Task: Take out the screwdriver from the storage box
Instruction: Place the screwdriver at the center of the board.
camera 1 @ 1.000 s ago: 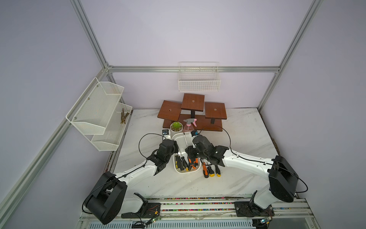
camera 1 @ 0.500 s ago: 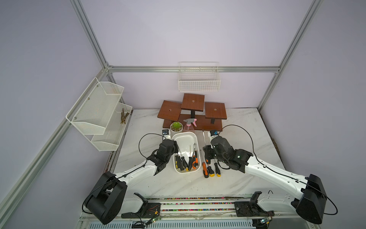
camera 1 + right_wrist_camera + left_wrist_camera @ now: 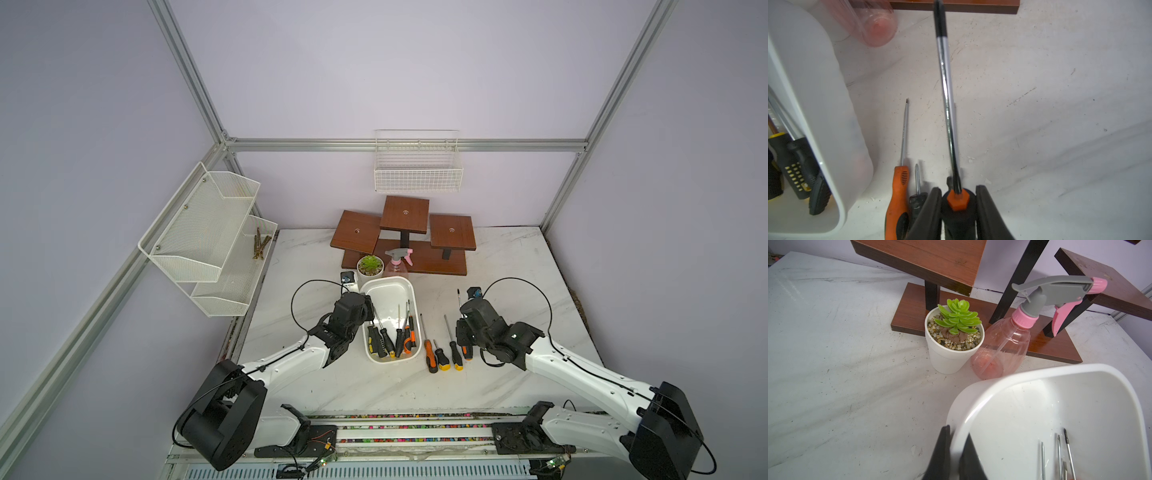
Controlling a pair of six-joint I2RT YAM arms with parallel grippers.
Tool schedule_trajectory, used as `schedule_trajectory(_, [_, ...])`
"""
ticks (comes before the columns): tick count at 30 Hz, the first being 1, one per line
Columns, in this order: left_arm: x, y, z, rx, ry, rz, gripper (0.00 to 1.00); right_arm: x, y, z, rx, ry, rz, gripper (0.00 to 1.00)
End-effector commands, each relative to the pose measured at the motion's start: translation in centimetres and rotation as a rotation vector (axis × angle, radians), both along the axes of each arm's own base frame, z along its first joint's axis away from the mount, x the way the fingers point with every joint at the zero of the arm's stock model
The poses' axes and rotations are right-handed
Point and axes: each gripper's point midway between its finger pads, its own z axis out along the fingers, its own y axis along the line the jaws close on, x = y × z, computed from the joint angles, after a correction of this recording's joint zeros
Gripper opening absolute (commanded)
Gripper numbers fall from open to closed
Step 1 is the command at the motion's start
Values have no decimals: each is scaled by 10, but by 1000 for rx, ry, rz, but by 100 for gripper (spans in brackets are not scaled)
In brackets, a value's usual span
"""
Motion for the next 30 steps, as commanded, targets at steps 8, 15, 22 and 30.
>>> schedule_trajectory(8, [2,-4,11,-15,-38,-14,0,-1,-14,-16,-29,16,-31,0])
schedule_trajectory(15, [2,-4,11,-15,-38,-15,0,-4,-17,-31,-25,46,-32,0])
schedule_trajectory(22, [2,-4,10,-14,-37,-15,0,-3,-15,-44,-14,73,-27,0])
schedule_trajectory(30, [2,-4,10,-15,-37,-16,0,-1,-14,-54,-8,95,-25,0])
